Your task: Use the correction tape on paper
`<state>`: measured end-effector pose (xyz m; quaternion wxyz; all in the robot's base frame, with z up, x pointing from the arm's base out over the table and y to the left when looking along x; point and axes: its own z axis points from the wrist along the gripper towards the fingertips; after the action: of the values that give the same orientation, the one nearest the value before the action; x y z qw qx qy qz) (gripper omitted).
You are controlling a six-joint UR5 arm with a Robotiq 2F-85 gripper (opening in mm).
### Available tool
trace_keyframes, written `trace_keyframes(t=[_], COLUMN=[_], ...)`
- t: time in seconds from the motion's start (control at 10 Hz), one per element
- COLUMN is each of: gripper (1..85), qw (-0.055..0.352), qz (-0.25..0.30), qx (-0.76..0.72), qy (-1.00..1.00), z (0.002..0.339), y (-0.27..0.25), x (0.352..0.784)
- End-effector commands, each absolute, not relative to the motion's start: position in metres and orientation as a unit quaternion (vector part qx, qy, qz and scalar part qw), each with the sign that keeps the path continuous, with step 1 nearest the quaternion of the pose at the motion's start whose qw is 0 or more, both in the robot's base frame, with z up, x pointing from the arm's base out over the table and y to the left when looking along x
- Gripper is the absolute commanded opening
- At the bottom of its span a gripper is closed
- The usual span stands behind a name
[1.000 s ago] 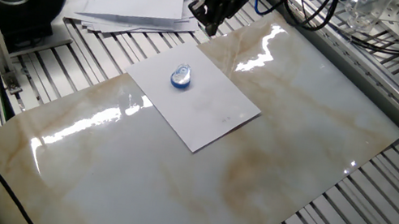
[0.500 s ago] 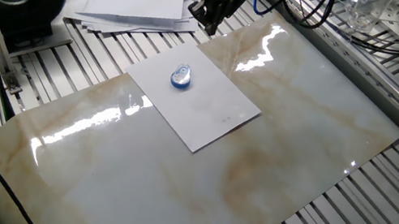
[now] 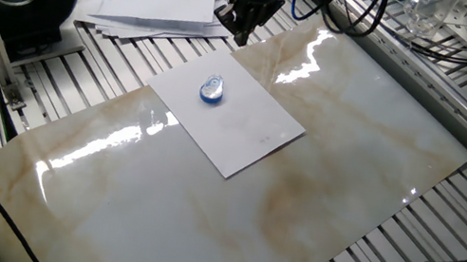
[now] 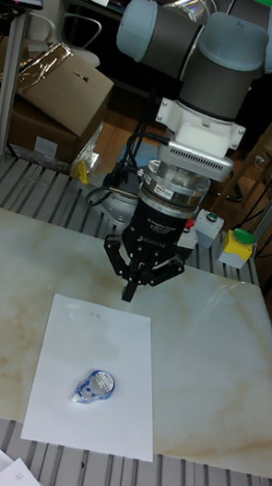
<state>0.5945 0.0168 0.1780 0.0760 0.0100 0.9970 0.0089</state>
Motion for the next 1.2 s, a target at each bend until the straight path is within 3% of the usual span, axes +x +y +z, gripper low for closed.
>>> trace_keyframes(t=[0.0, 0.6, 1.0, 1.1], gripper=[1.7, 1.7, 1.7, 1.7], qw=[0.079, 0.079, 0.019, 0.031], qz=[0.016, 0.002, 0.026, 0.030], qx=[0.006, -0.008, -0.038, -0.043], qy=[0.997, 0.997, 0.999, 0.998], z=[0.177, 0.178, 0.175, 0.176], y=[0.019, 0.013, 0.025, 0.027], x=[0.595, 0.596, 0.564, 0.571])
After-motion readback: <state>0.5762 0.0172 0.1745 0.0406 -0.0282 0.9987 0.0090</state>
